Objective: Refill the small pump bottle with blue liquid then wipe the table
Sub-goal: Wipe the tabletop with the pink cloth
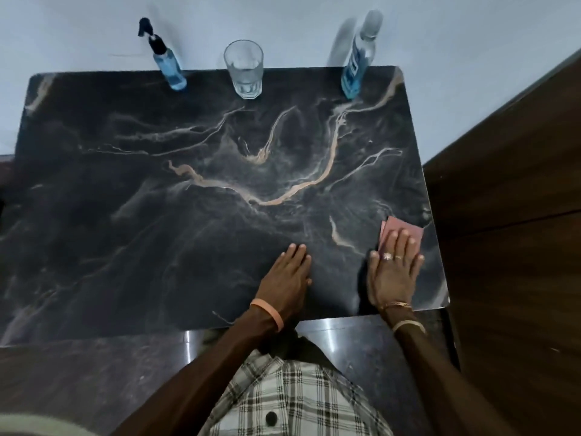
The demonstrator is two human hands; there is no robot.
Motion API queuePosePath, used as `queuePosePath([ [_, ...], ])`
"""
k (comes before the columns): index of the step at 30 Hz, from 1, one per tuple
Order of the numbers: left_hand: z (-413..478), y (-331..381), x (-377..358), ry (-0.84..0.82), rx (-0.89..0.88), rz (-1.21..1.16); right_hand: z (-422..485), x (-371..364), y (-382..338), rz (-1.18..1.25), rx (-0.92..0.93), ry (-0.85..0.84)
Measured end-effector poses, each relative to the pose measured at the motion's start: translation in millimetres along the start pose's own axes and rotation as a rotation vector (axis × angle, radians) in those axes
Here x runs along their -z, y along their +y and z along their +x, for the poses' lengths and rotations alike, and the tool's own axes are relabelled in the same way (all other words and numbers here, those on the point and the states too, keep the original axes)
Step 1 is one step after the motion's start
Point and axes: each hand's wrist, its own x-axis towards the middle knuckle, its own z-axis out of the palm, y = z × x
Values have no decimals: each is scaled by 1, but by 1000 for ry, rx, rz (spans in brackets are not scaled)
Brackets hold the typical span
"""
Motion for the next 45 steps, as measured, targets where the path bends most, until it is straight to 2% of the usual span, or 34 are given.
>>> queuePosePath([
  [1, 4, 2, 2, -1, -6, -3, -7, -3, -20, 9, -28, 1],
  [2, 8, 4, 3, -5, -16, -6, -20, -10, -39, -22, 58, -12],
  [5, 22, 11, 6, -45, -68, 6, -49, -26, -56, -184, 601, -126],
  [7, 31, 11, 10, -36, -71, -9, -21, -18, -44, -238, 771, -151],
  [8, 37, 9, 12, -10, -53, -24, 1, -14, -42, -255, 758, -116],
  [9, 42, 7, 15, 16, -38, -40, 24, -10, -43, -265, 664, -87],
  [12, 48, 0, 22, 55, 0, -83, 68, 2, -53, -55, 181, -86],
  [13, 48, -3, 25, 62, 9, -99, 66, 2, -54, 19, 108, -91],
  [18, 30, -20, 26, 91, 50, -182, -44, -23, -43, -38, 198, -148],
  [20, 20, -26, 29, 103, 92, -212, -58, -31, -47, -46, 206, -214],
  [22, 12, -32, 32, 110, 113, -227, -24, -27, -64, -65, 242, -188],
  [25, 4, -44, 38, 136, 126, -264, 78, -13, -113, -94, 359, -129],
  [28, 0, -57, 48, 158, 125, -302, 185, 9, -169, -68, 315, -133],
  [31, -1, -76, 56, 202, 149, -346, 226, 15, -201, -31, 226, -149],
  [33, 1, -88, 64, 234, 185, -374, 195, 8, -209, -23, 236, -136],
  [35, 5, -100, 74, 259, 217, -391, 130, -9, -205, -88, 368, -109],
  [38, 12, -121, 83, 284, 222, -406, 27, -31, -174, -114, 559, -176],
  [40, 14, -140, 87, 280, 227, -438, 1, -35, -164, -121, 635, -189],
  [42, 14, -157, 92, 282, 214, -440, 20, -31, -182, -178, 583, -162],
  [45, 12, -190, 105, 313, 218, -454, 75, -25, -264, -129, 229, -121],
])
